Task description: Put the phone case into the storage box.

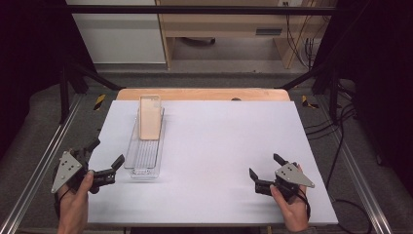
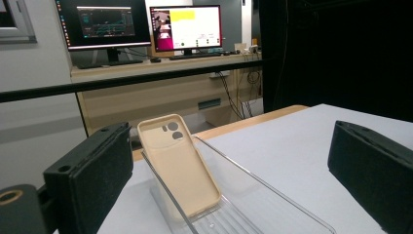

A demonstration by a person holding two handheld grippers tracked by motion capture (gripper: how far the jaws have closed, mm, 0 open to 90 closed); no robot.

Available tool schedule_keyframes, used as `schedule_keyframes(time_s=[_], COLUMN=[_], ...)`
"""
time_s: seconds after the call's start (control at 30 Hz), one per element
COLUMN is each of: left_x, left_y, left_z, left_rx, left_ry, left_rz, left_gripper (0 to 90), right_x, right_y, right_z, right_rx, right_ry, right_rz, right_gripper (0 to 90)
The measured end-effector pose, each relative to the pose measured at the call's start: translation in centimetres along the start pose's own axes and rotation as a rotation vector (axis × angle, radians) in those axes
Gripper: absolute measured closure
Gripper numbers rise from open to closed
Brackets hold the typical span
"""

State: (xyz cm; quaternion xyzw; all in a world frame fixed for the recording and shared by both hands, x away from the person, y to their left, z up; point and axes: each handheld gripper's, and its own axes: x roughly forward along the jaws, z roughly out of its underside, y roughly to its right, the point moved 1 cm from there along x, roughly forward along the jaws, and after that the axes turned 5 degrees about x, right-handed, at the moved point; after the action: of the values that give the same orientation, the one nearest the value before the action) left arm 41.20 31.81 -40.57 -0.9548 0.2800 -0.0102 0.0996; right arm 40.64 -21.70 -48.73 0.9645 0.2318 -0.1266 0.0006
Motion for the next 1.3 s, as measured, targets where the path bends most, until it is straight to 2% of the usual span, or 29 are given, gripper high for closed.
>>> schedule_keyframes(time_s=[0.77, 1.3], left_x=[0.3, 0.6], left_y=[0.3, 1.0], left_z=[2.3, 4.1], left_rx=[-0.001, -0.018], left_ry=[-0.027, -0.046], left_rz=[0.008, 0.029], left_gripper=[2.4, 2.7], right_x=[-0.2, -0.4], right_y=[0.4, 1.0], right_z=[0.0, 0.1], right_rx=[-0.008, -0.01], right_ry=[0.028, 0.032], right_rz=[0.018, 0.018], right_gripper=[3.4, 3.3])
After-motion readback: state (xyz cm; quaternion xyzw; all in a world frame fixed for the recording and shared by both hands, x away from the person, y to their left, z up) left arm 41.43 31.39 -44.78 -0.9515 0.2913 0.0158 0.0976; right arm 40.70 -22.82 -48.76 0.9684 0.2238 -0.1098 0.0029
